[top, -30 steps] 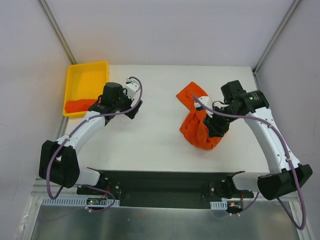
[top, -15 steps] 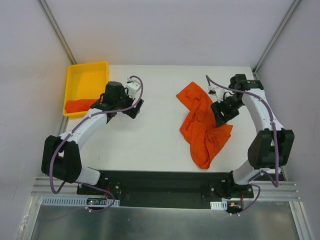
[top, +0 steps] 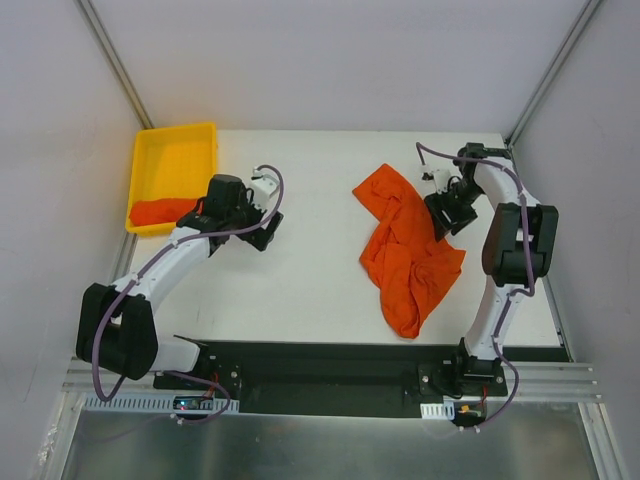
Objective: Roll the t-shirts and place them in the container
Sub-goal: Flatten out the T-shirt at the center of the board.
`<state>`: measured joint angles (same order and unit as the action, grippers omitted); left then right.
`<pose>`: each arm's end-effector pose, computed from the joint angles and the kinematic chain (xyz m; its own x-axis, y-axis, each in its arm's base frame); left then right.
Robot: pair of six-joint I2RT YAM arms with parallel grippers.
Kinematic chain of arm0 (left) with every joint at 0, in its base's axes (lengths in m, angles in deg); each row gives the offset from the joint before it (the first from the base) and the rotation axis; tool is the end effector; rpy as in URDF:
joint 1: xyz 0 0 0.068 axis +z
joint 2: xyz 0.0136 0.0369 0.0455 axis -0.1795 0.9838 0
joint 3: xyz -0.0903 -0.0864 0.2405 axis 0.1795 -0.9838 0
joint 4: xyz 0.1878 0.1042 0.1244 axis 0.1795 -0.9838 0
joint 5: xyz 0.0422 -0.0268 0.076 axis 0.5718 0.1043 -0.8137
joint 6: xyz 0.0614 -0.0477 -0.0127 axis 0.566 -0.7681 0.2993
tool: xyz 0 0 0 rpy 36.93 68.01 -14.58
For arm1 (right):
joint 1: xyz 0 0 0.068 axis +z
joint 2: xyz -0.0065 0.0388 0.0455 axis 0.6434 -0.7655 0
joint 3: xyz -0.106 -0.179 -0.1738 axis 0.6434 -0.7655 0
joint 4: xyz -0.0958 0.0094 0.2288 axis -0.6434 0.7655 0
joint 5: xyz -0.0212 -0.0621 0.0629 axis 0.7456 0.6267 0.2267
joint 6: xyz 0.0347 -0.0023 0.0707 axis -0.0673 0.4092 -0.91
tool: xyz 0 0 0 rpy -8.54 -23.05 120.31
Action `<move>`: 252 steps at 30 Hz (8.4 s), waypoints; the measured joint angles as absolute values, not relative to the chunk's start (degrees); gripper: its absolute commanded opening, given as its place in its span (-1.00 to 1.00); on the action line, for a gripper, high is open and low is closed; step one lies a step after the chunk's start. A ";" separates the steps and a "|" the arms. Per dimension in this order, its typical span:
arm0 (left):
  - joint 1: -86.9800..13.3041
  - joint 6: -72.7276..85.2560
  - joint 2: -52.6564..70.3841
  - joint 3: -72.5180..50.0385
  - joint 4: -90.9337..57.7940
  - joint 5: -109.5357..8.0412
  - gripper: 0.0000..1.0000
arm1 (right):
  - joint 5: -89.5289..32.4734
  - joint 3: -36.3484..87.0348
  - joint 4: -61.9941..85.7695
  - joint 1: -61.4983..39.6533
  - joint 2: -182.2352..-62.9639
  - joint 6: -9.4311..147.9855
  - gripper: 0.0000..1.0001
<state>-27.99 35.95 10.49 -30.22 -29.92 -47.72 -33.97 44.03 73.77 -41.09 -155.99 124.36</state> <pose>0.2927 -0.1071 0.2499 -0.3808 0.4410 -0.8127 0.5979 0.7879 0.1474 0.3841 0.0083 0.1903 -0.6516 -0.7151 -0.2529 -0.7475 0.6621 0.0538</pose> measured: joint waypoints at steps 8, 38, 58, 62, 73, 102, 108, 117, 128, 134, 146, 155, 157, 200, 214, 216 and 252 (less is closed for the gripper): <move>-27.90 38.25 8.77 -31.55 -33.53 -49.34 0.98 | -33.95 47.46 73.79 -41.15 -164.50 125.41 -0.24; -34.63 18.47 49.79 7.64 -34.38 -23.06 0.96 | -24.11 40.91 75.52 -42.18 -137.90 118.53 -0.99; -47.44 8.54 69.05 28.64 -35.27 -22.56 0.51 | -34.80 35.27 74.23 -50.51 -135.51 108.12 -0.99; -49.78 7.71 72.39 29.76 -34.99 -23.65 -0.86 | -34.95 34.18 74.25 -50.75 -135.27 108.04 -0.99; -45.32 9.40 53.27 6.85 -35.84 -26.67 -0.90 | -32.18 36.99 75.08 -50.86 -134.38 108.78 -0.98; -29.17 19.12 35.63 0.95 -40.63 -37.67 0.33 | -27.52 40.78 74.75 -46.38 -137.26 113.67 -0.99; -35.44 21.72 47.37 6.78 -41.37 -42.47 0.34 | -29.09 40.82 74.78 -46.22 -137.63 112.58 -0.99; -39.90 21.24 49.31 6.76 -43.05 -46.67 0.25 | -30.08 43.27 74.91 -46.22 -140.30 111.99 -0.99; -39.88 21.64 50.29 6.61 -43.19 -51.98 0.13 | -31.32 46.26 74.86 -46.18 -144.69 111.47 -0.99; -39.88 21.72 52.41 6.61 -43.21 -51.83 -0.44 | -31.30 46.26 74.84 -46.01 -144.87 111.47 -0.99; -37.65 23.38 41.79 -0.47 -45.79 -51.50 -1.00 | -30.12 45.43 74.51 -45.85 -144.78 111.71 -0.99; -25.87 24.74 22.86 -12.91 -63.84 -47.44 -0.06 | -28.90 43.66 74.25 -46.03 -144.69 112.58 -0.99; -25.37 25.40 24.79 -15.03 -67.45 -47.02 -0.02 | -28.61 43.55 74.27 -45.81 -144.63 112.82 -0.99; -25.23 95.25 48.31 10.85 -68.63 -31.59 -0.03 | -25.60 41.28 73.46 -43.05 -142.60 115.62 -0.99; -27.22 104.06 52.22 10.83 -69.00 -36.79 -0.28 | -25.58 40.64 73.53 -43.05 -142.60 115.79 -0.99; -27.22 104.71 52.33 10.81 -69.06 -37.23 -0.35 | -25.58 40.64 73.53 -43.05 -142.62 115.79 -0.99; -27.22 93.17 54.97 14.02 -72.54 -37.03 -1.00 | -25.71 46.39 74.10 -41.31 -146.92 115.77 -0.99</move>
<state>-27.22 93.17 54.97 14.02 -72.54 -37.03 -25.71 46.39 74.10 -41.31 -146.92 115.77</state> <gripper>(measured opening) 0.008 0.014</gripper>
